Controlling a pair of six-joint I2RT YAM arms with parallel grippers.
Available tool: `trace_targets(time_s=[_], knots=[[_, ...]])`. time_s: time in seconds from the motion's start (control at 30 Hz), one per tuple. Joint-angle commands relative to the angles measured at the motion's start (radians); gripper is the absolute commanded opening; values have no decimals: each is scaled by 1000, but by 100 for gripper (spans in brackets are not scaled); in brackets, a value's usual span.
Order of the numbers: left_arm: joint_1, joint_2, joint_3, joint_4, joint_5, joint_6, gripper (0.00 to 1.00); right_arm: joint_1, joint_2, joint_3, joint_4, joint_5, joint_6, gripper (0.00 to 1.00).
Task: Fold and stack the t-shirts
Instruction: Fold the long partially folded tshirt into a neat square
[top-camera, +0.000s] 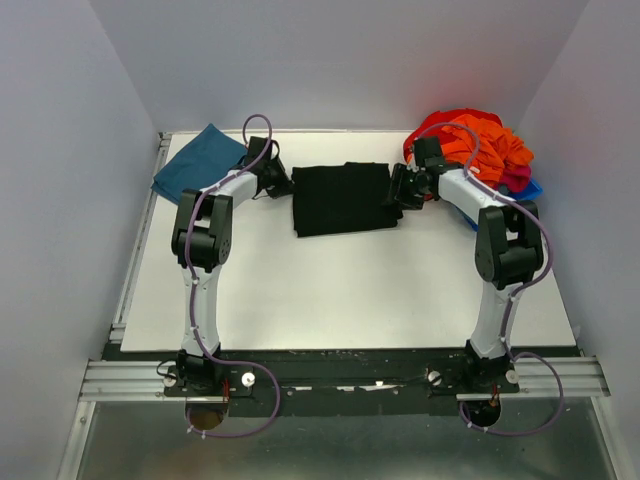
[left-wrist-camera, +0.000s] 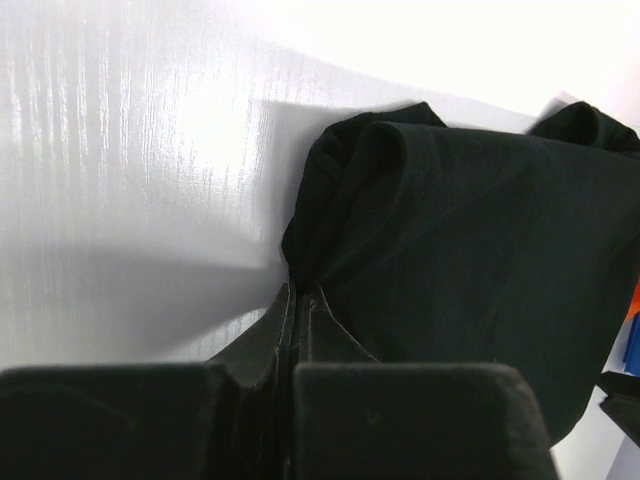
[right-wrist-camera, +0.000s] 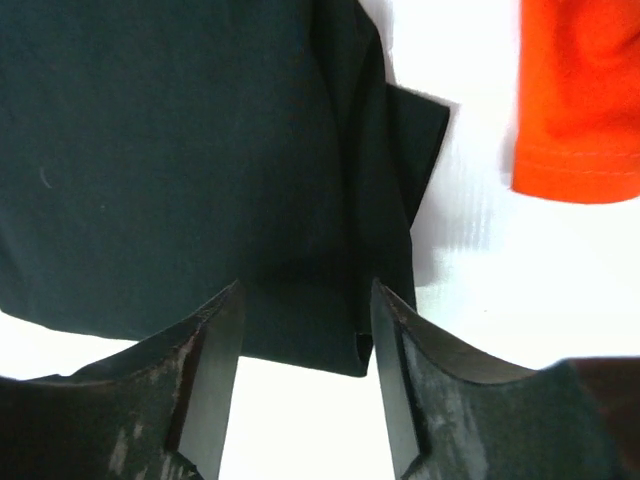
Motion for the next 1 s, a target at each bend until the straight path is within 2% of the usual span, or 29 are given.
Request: trace_targets(time_s=[0.0, 0.27, 0.37, 0.4, 0.53, 0.63, 0.8, 0.83, 0.9, 0.97], knots=[[15, 8, 4, 28, 21, 47, 0, 20, 58, -3, -62, 100, 18, 59], [14, 7, -40, 76, 84, 53, 0, 37, 89, -7, -96, 151, 9, 45], [9, -24, -97, 85, 106, 53, 0, 55, 60, -52, -90, 149, 10, 27], [6, -44, -130, 96, 107, 55, 0, 60, 37, -76, -81, 149, 17, 20], [-17, -183, -322, 140, 68, 53, 0, 86, -95, -254, -1, 114, 50, 6], [-37, -290, -472, 168, 46, 43, 0, 116, -201, -375, 11, 117, 70, 2], [-77, -490, -737, 201, 17, 23, 0, 145, -431, -611, 36, 71, 109, 3], [-80, -524, -788, 205, 21, 20, 0, 147, -477, -648, 37, 64, 115, 9], [-83, -576, -871, 246, 31, 16, 2, 149, -549, -707, 33, 50, 119, 26], [-83, -602, -908, 266, 46, 29, 14, 149, -595, -713, 14, 76, 113, 49]])
